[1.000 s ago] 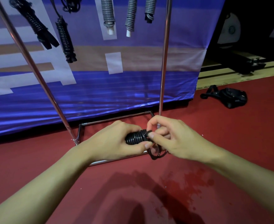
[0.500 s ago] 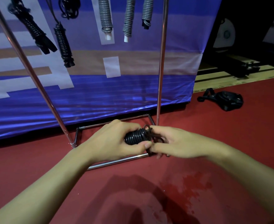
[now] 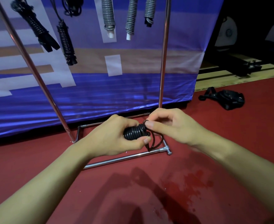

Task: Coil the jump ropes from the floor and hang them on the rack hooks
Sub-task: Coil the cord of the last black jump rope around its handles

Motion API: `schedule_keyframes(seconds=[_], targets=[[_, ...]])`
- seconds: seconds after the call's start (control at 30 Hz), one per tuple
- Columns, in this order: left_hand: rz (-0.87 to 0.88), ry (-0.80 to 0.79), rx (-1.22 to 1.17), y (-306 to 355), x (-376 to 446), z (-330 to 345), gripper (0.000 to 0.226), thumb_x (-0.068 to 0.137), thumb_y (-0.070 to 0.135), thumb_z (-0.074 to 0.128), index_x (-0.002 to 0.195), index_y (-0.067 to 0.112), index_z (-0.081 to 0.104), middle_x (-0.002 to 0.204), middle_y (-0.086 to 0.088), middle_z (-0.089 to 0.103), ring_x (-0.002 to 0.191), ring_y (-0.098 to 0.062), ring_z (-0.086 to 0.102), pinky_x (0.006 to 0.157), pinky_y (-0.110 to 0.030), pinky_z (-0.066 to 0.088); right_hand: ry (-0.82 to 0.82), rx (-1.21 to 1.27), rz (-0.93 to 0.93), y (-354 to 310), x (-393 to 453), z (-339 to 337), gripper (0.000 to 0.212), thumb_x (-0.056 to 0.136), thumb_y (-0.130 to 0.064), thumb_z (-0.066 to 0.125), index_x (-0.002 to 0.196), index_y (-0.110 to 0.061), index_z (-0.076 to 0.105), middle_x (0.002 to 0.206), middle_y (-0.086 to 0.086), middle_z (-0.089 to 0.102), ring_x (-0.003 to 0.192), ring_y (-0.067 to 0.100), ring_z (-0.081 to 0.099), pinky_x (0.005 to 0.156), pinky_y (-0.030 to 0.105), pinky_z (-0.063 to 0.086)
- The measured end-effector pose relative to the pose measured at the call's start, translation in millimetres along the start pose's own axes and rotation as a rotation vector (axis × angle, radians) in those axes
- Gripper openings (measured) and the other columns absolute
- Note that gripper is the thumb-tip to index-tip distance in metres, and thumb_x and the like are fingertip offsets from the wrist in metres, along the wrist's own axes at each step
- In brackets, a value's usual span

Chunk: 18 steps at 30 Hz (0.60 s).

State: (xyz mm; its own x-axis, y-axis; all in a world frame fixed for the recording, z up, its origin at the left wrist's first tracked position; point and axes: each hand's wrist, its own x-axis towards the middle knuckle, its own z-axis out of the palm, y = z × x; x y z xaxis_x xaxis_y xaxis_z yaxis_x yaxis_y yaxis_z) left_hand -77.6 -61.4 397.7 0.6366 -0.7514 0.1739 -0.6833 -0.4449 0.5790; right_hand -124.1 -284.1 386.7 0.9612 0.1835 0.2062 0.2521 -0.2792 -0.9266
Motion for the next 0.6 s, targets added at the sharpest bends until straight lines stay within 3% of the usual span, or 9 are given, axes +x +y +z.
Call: schedule_keyframes(seconds=[0.17, 0.3, 0.47, 0.53, 0.6], targets=[[-0.001, -0.027, -0.027, 3, -1, 1, 0.047, 0.085, 0.060, 0.067, 0.070, 0.015, 0.060, 0.059, -0.005, 0.045, 0.051, -0.009, 0.034, 0.049, -0.025, 0.031, 0.045, 0.264, 0.180, -10, 2, 12, 0.017, 0.098, -0.014, 0.065, 0.083, -0.007, 0.068, 0.075, -0.004, 0.063, 0.070, 0.006, 0.056, 0.071, 0.020, 0.047], [-0.031, -0.007, -0.150, 10, 3, -1, 0.020, 0.093, 0.038, 0.073, 0.078, 0.025, 0.071, 0.056, 0.003, 0.055, 0.046, -0.004, 0.044, 0.049, -0.021, 0.039, 0.277, 0.480, 0.238, -22, 17, 3, 0.017, 0.101, -0.012, 0.061, 0.086, -0.008, 0.068, 0.082, 0.005, 0.065, 0.077, 0.011, 0.062, 0.073, 0.023, 0.057], [-0.071, 0.025, -0.298, 21, 12, -3, 0.034, 0.097, 0.035, 0.069, 0.063, 0.036, 0.061, 0.055, -0.003, 0.059, 0.041, -0.019, 0.050, 0.040, -0.019, 0.037, 0.577, 0.620, 0.223, -34, 46, -25, 0.022, 0.103, -0.009, 0.058, 0.081, -0.010, 0.063, 0.068, 0.001, 0.063, 0.067, 0.012, 0.061, 0.065, 0.025, 0.057], [-0.088, 0.023, -0.299, 24, 12, 0, 0.034, 0.096, 0.039, 0.069, 0.064, 0.031, 0.060, 0.055, -0.003, 0.059, 0.041, -0.019, 0.051, 0.039, -0.021, 0.037, 0.690, 0.710, 0.257, -35, 53, -39, 0.026, 0.101, -0.007, 0.058, 0.076, -0.010, 0.060, 0.059, 0.001, 0.059, 0.063, 0.014, 0.059, 0.054, 0.024, 0.055], [-0.094, 0.052, -0.313, 24, 11, 1, 0.034, 0.096, 0.040, 0.069, 0.069, 0.022, 0.059, 0.055, -0.002, 0.059, 0.041, -0.019, 0.050, 0.041, -0.021, 0.037, 0.665, 0.687, 0.261, -29, 54, -44, 0.025, 0.103, -0.010, 0.058, 0.078, -0.011, 0.061, 0.062, 0.001, 0.058, 0.065, 0.014, 0.058, 0.054, 0.024, 0.056]])
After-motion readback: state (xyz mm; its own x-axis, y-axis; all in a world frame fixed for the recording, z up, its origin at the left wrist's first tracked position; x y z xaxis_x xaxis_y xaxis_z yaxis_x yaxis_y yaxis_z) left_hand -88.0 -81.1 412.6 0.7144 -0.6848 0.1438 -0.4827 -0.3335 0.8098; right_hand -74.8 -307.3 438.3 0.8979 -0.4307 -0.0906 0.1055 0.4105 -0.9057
